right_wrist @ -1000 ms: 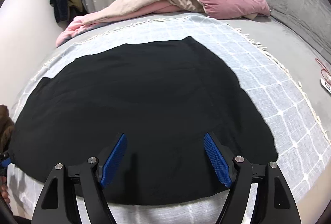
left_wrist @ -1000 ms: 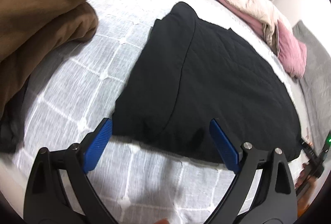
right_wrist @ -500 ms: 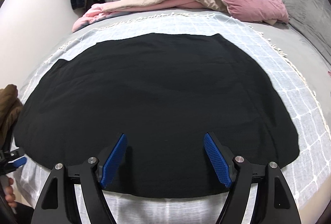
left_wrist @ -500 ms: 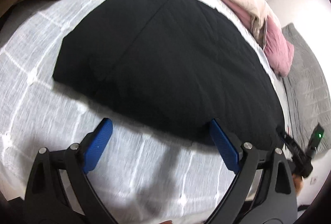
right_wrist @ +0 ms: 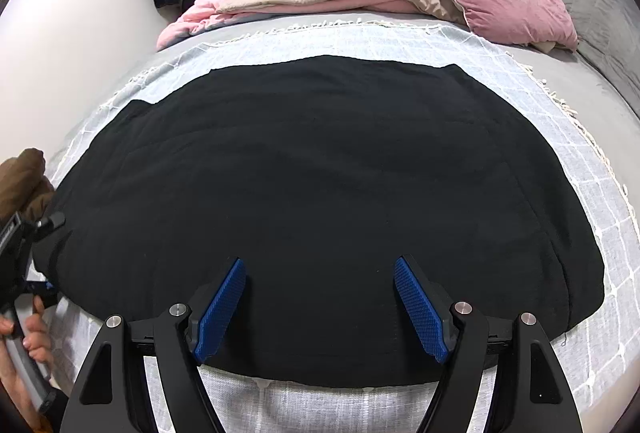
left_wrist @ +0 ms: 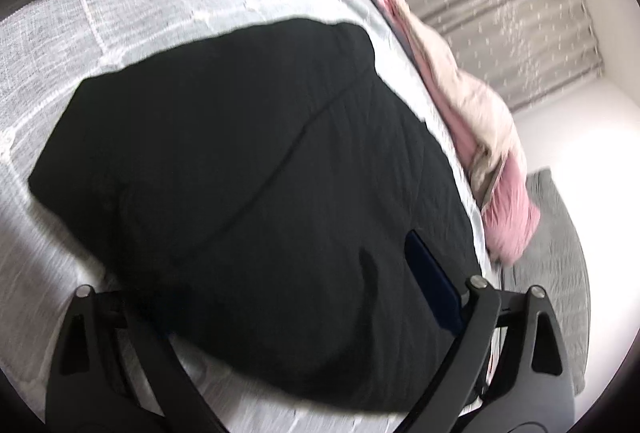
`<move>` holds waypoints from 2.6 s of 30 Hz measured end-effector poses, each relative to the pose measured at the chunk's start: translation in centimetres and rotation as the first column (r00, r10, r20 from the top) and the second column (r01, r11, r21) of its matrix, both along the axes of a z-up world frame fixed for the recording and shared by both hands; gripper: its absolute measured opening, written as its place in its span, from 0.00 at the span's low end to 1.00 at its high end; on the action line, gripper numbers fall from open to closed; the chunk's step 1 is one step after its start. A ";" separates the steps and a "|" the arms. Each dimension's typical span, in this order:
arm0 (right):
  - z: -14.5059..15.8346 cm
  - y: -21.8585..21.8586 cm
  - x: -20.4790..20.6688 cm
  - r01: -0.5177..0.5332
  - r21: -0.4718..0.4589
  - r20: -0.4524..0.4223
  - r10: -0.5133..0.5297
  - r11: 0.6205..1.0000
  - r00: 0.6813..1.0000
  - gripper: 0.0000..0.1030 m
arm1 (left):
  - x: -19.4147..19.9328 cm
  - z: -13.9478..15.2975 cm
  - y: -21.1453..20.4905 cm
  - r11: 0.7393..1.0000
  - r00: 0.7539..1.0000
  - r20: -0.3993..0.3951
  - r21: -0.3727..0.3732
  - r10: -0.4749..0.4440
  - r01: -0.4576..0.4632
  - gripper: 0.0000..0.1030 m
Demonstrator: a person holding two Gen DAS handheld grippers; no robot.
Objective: Fold large clothes
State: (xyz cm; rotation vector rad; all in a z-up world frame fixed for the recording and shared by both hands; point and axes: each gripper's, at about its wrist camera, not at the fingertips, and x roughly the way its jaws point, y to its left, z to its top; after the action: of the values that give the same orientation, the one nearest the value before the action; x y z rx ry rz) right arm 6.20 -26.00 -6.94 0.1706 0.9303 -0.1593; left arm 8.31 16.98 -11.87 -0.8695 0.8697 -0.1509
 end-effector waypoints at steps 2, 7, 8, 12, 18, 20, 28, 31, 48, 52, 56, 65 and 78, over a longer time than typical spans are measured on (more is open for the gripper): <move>-0.2 0.2 0.0 -0.009 0.028 0.001 0.009 1.000 1.000 0.76 | 0.5 -0.1 0.1 0.998 0.998 0.014 0.016 0.057 -0.058 0.79; -0.3 1.1 -0.1 -0.038 0.019 0.012 0.038 0.999 0.999 0.76 | 1.3 -0.7 0.9 0.993 0.994 0.014 0.041 0.108 -0.108 0.44; -0.3 1.3 -0.1 -0.042 0.017 0.014 0.042 0.999 0.999 0.76 | 1.2 -0.6 0.9 0.993 0.994 0.015 0.035 0.109 -0.110 0.41; -0.1 1.6 -0.2 -0.059 0.021 0.023 0.059 0.998 0.998 0.76 | 1.2 1.2 0.1 0.994 0.994 0.078 0.074 0.076 -0.082 0.26; 0.9 2.4 -0.5 -0.074 -0.004 0.067 0.074 0.997 0.995 0.76 | -0.2 5.7 0.5 0.998 0.973 0.229 0.054 0.025 -0.038 0.22; 1.5 2.8 -0.5 -0.087 -0.001 0.090 0.087 0.996 0.992 0.76 | -1.2 6.7 0.9 0.997 0.970 0.241 0.046 0.043 -0.056 0.22; 2.3 6.1 1.0 -0.179 0.057 0.123 0.171 0.982 0.977 0.76 | -2.0 7.5 4.0 0.986 0.960 0.236 0.041 0.149 -0.163 0.21; 1.5 7.8 2.0 -0.236 0.106 0.088 0.227 0.966 0.970 0.76 | -2.7 8.3 4.4 0.979 0.947 0.280 0.078 0.158 -0.187 0.21; -2.2 5.4 4.4 -0.264 0.428 -0.048 0.313 0.865 0.949 0.78 | -1.8 14.6 -13.3 0.855 0.790 0.461 0.497 -0.404 0.147 0.25; 0.1 -1.2 3.0 -0.131 0.457 0.012 0.141 0.880 0.990 0.78 | -0.8 12.4 -17.9 0.780 0.750 0.391 0.571 -0.534 0.258 0.27; 1.0 -7.8 0.8 0.040 0.471 0.039 -0.066 0.881 0.997 0.78 | -0.2 9.2 -21.8 0.677 0.701 0.284 0.632 -0.655 0.377 0.30; 0.4 -16.6 -2.4 0.118 0.716 0.093 -0.261 0.688 0.961 0.78 | -0.7 4.9 -26.2 0.351 0.427 0.101 0.750 -0.899 0.560 0.76; 0.9 -10.7 1.1 -0.063 0.788 0.112 -0.042 0.612 0.993 0.85 | -6.2 9.6 -20.2 0.398 0.290 0.284 0.493 -0.914 0.773 0.81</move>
State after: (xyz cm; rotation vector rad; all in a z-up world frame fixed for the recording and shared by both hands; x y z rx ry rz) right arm 7.30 -36.68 -6.05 1.0056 0.8241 0.2986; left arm 2.08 -3.23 -2.28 0.0437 0.7189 -1.1820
